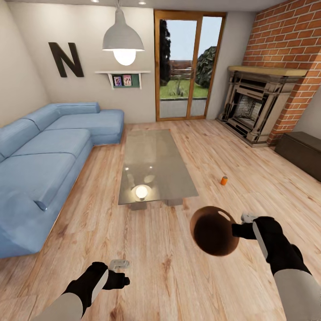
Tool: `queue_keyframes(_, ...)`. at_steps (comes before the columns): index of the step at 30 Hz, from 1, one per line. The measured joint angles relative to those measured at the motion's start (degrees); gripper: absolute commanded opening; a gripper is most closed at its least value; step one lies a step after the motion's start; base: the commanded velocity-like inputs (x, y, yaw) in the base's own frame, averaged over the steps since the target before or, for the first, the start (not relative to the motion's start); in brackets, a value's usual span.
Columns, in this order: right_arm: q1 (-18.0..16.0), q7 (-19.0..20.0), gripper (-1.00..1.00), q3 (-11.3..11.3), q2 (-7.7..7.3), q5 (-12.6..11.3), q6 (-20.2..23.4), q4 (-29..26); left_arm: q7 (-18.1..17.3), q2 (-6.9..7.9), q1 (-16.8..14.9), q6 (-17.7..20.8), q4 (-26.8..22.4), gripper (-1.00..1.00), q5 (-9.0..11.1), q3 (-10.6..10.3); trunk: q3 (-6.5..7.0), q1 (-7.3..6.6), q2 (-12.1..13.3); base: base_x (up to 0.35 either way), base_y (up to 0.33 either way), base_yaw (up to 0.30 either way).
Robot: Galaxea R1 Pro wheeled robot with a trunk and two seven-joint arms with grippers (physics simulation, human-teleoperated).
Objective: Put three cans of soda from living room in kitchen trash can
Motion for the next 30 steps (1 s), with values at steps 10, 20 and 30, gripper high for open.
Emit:
queue_keyframes(10, 1.1, -0.3, -1.00, -0.1, -0.08, 0.8, -10.7, 14.3, 0.0, -0.01, 0.0, 0.0, 0.0, 1.00, 0.0, 0.0, 0.00, 0.00, 0.0, 0.000, 0.000, 0.000)
queue_keyframes(20, 1.6, -4.0, -1.00, -0.2, -0.07, -0.6, -18.1, 20.6, 0.0, -0.03, 0.0, 0.0, 0.0, 1.00, 0.0, 0.0, 0.00, 0.00, 0.0, 0.000, 0.000, 0.000)
queue_keyframes(30, 1.6, -4.3, -1.00, -0.3, -0.02, -0.6, -18.7, 22.7, 0.0, 0.00, 0.0, 0.0, 0.0, 1.00, 0.0, 0.0, 0.01, 0.00, 0.0, 0.000, 0.000, 0.000)
